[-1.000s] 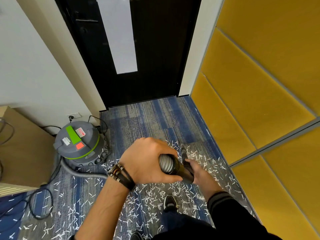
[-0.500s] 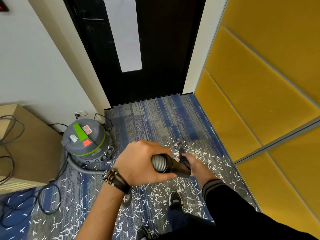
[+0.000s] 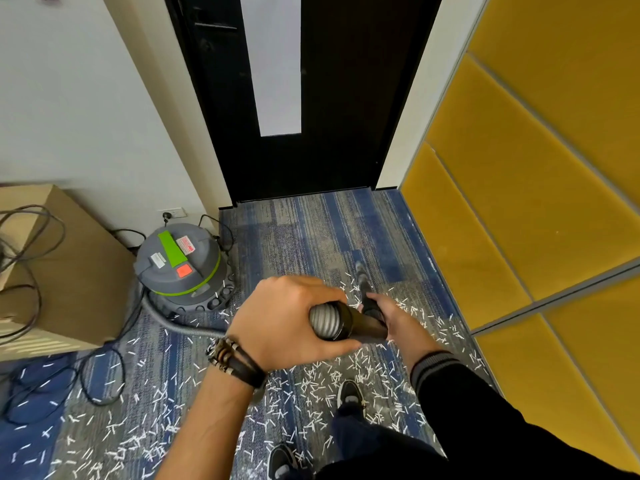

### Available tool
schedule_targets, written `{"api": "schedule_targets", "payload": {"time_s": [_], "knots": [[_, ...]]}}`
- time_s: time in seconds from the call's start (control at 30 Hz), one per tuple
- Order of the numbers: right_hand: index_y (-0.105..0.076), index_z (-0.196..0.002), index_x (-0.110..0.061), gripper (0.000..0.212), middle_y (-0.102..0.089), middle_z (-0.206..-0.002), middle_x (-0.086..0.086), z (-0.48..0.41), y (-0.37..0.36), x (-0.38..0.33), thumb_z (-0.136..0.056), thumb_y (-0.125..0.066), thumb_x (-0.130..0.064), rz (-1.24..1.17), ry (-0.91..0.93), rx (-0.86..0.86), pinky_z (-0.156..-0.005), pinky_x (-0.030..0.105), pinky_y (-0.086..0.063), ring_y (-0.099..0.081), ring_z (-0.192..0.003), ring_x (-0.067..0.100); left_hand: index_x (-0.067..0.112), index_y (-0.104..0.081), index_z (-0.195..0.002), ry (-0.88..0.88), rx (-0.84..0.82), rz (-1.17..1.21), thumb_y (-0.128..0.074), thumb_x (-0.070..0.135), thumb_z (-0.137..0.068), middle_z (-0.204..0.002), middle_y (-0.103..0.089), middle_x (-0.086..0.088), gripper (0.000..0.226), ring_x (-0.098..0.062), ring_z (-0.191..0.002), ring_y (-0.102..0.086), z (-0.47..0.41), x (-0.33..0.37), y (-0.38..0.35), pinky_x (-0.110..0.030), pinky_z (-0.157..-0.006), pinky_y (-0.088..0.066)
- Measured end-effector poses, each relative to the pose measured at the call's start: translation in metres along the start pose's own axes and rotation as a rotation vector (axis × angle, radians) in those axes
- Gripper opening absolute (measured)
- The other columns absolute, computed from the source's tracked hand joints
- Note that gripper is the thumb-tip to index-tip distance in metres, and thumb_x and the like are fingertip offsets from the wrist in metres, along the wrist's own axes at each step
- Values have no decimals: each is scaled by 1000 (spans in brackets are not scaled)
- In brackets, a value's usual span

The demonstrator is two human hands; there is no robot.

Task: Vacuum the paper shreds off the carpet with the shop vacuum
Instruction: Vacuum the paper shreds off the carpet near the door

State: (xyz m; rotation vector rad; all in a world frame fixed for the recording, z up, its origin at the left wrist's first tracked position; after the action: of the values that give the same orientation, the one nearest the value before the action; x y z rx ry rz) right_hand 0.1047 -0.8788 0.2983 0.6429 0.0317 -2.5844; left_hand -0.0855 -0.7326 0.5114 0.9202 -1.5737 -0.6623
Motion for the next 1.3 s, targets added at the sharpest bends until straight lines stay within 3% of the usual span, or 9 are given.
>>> {"api": "schedule_targets", "payload": {"time_s": [0.17,0.27,0.43,0.6,0.8,0.9,1.03,1.17,1.3], "knots": [[-52,-90,-7,32,-60,-63,8,5,-14,12,-102,-46,-36,33,-92,-62,-38,21,-48,-57,-52,22,40,-73,-97,14,-12,-10,-72,77,-76,-82,-69,20,43,0,-74,-64,4,-7,-1,-30,-68,-58],[-51,-85,-7,35,-58,-50,6,4,-6,21,-102,-44,-37,26,-118,-68,-34,19,-45,-56,-38,18,38,-75,-95,-10,-17,76,-78,71,-74,-81,-68,20,39,1,-73,-64,3,-6,-4,-28,-68,-57],[-50,-114,-11,25,-59,-72,10,-1,17,31,-102,-48,-33,-72,-126,-21,-42,26,-53,-59,-54,21,37,-75,-95,21,-41,130,-80,69,-75,-84,-71,21,38,1,-77,-67,2,-12,-5,-29,-72,-57],[-49,-108,-9,22,-59,-69,9,-3,25,17,-102,-46,-30,-31,-95,-53,-44,28,-53,-59,-47,21,38,-74,-97,28,11,83,-77,71,-77,-83,-68,22,39,3,-76,-64,2,0,-10,-26,-72,-56],[-45,-122,-15,26,-61,-62,11,-20,27,29,-101,-50,-28,-185,-62,-46,-45,25,-53,-58,-40,19,37,-76,-98,-21,-62,96,-81,68,-75,-84,-68,22,38,4,-76,-63,-14,5,-13,-17,-70,-53],[-47,-111,-9,22,-59,-53,11,-23,42,40,-101,-49,-28,-284,-70,-51,-40,24,-50,-56,-37,19,37,-76,-99,-55,-105,107,-81,68,-74,-85,-69,23,40,4,-77,-64,-24,9,-19,-14,-71,-51],[-48,-104,-7,27,-57,-62,11,-22,67,43,-101,-47,-33,-270,-124,-32,-47,28,-54,-58,-45,21,37,-76,-99,-87,-120,121,-80,68,-75,-84,-68,24,40,4,-77,-64,-37,15,-28,-16,-72,-52],[-48,-98,-7,21,-55,-71,13,-16,86,19,-101,-49,-28,-220,-101,-29,-38,31,-51,-56,-58,26,36,-77,-106,-79,-68,101,-76,72,-77,-91,-72,24,45,5,-81,-66,-49,21,-30,-23,-76,-58],[-51,-101,-7,25,-58,-67,12,-24,101,21,-100,-49,-32,-253,-73,-6,-47,31,-54,-59,-50,24,37,-77,-107,-117,-117,94,-77,71,-78,-92,-72,23,45,5,-81,-67,-67,29,-37,-17,-77,-56]]}}
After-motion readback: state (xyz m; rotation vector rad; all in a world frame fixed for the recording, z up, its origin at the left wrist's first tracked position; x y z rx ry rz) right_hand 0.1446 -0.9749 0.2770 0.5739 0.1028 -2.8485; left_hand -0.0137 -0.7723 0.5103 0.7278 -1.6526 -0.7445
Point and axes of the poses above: each hand's wrist, its own z-axis away from the middle knuckle, its own y-axis out of the back of the hand, x = y × z, the point moved 2 cm from there along -z, towards the middle knuckle
